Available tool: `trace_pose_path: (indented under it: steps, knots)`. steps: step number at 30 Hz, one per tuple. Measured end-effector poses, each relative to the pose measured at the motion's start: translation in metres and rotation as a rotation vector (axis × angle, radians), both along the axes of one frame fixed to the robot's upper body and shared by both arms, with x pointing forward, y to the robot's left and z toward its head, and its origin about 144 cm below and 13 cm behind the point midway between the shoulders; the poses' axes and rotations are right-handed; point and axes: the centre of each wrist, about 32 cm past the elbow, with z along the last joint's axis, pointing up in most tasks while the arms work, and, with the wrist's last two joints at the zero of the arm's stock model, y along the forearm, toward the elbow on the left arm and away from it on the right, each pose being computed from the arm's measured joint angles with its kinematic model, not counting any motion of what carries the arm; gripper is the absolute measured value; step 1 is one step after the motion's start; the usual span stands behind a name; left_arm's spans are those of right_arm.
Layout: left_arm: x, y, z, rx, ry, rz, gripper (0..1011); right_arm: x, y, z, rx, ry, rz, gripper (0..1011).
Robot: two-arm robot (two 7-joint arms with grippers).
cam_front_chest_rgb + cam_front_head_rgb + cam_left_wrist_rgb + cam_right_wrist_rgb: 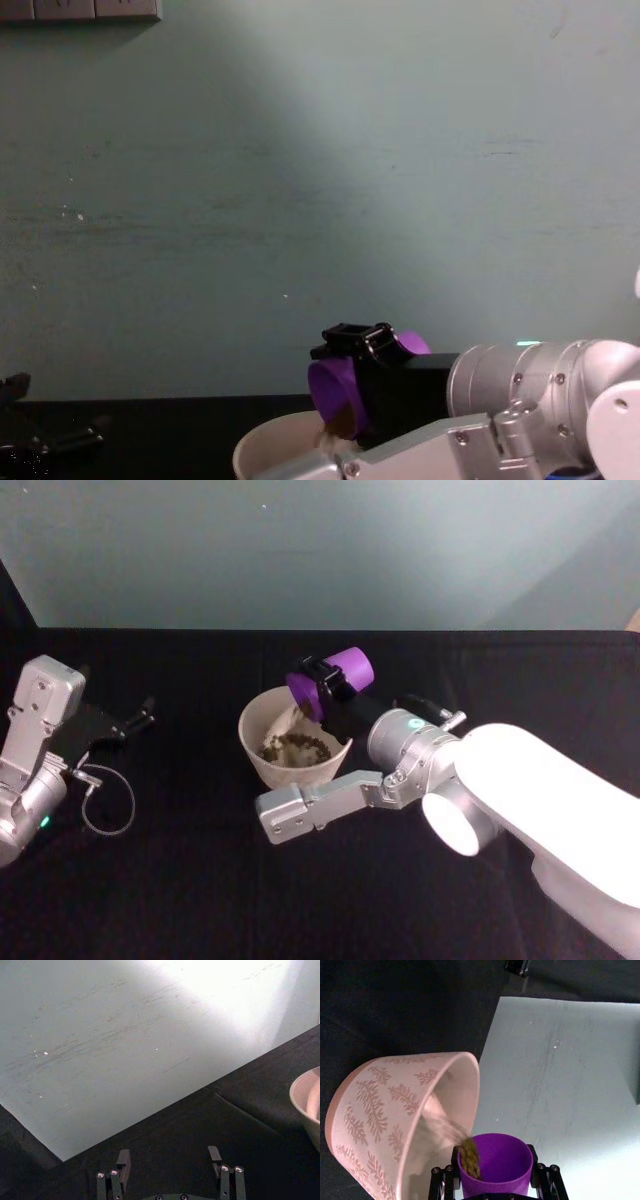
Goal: Pick up the cup and pour the mung beans from the cup into the bowl.
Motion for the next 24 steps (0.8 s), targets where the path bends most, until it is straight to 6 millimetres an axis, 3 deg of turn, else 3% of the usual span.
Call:
trace_pose_path:
  steps: [24]
  knots:
    - [0.0,0.0,0.0,0.0,0.0,0.0,1000,-0.0043,0.009,-0.0022,-0.129,-0.08,0.011,754]
